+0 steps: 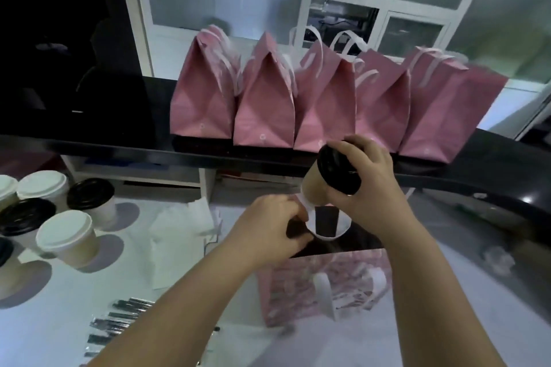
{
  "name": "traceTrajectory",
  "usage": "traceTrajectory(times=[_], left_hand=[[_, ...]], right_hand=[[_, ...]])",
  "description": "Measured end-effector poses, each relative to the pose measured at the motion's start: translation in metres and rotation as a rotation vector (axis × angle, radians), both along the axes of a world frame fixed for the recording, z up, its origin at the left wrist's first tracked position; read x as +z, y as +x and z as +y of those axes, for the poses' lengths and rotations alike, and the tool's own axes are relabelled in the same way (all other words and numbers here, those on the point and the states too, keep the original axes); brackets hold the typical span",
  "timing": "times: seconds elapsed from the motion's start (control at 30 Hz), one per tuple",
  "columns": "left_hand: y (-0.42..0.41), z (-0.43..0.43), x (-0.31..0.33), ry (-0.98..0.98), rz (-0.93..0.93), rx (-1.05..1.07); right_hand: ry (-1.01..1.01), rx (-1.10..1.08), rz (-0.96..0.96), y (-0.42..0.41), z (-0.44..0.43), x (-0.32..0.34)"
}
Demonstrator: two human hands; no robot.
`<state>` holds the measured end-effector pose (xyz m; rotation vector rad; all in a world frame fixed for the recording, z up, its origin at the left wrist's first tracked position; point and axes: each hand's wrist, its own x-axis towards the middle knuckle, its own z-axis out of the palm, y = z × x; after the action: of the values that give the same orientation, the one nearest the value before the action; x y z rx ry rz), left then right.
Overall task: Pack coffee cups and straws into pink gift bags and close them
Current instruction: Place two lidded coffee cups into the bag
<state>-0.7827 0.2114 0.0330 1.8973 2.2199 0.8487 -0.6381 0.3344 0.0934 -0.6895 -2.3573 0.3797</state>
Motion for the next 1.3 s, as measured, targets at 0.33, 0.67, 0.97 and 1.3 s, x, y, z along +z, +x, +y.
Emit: traceTrajectory(times=[0.33, 0.67, 0.97, 1.3], left_hand=[[0.006, 0.022, -0.009, -0.227, 0.328, 0.073], [0.009, 0.033, -0.015, -0.471, 0.280, 0.054], [0.000, 0.030, -0.020, -0.464, 0.196, -0.028], [-0.006, 0.007, -0.018, -0.399, 0.148, -0.109]], right_hand=[[-0.076, 0.236, -0.005, 0.032, 0.040, -0.009], [-0.025, 0.308, -0.112, 0.053, 0.030, -0.025], [0.101, 0.324, -0.480, 0.041, 0.008, -0.079], [0.433, 0.512, -0.835, 0.007, 0.005, -0.095]])
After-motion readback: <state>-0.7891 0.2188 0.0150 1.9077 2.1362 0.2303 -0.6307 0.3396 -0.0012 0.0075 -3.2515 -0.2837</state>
